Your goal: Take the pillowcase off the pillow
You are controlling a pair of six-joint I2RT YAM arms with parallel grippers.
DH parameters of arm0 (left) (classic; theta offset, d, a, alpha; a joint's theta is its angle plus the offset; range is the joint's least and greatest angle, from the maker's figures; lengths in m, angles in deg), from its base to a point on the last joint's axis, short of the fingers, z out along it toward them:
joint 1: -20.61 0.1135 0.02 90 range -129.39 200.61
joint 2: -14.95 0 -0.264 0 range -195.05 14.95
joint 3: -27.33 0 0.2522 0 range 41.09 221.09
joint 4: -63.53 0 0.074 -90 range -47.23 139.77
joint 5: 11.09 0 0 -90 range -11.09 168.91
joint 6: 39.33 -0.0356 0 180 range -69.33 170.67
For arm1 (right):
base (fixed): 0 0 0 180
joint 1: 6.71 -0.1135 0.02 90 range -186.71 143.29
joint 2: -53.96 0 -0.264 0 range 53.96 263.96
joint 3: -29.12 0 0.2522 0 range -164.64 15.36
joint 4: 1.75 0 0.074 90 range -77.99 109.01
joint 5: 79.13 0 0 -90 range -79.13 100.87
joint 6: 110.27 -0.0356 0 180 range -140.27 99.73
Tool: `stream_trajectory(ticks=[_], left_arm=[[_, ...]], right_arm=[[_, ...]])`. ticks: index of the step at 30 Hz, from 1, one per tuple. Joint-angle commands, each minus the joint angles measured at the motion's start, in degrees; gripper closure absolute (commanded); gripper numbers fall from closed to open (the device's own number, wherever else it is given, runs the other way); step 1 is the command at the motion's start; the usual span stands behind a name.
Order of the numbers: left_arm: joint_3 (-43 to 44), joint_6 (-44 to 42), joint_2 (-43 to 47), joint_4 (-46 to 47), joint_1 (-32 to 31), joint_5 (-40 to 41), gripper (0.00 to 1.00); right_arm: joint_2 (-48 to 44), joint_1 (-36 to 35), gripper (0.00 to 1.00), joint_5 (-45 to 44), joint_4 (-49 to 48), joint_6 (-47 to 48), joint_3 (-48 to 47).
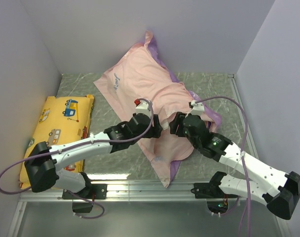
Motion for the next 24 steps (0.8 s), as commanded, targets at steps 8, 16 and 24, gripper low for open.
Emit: stream_trajectory(ticks=[8,16,24], left_arm=[[5.84,0.03,-4.87,-2.47,-0.23,10.09,0.49],[7.78,-0.50,-6.11,-2.57,0.64,11.06,0.90],[8.48,-0.41,-6.54,-0.99,4.33,7.47,0.99]], right_arm=[[-0.87,-1.16,0.25,-0.32,-3.51,0.74,0.83],[5.10,-4.15,0.18,-2.95,-0.79,1.71,-3.13],[9.06,-4.85,0.19,-4.54,-0.18,2.32,-6.11]])
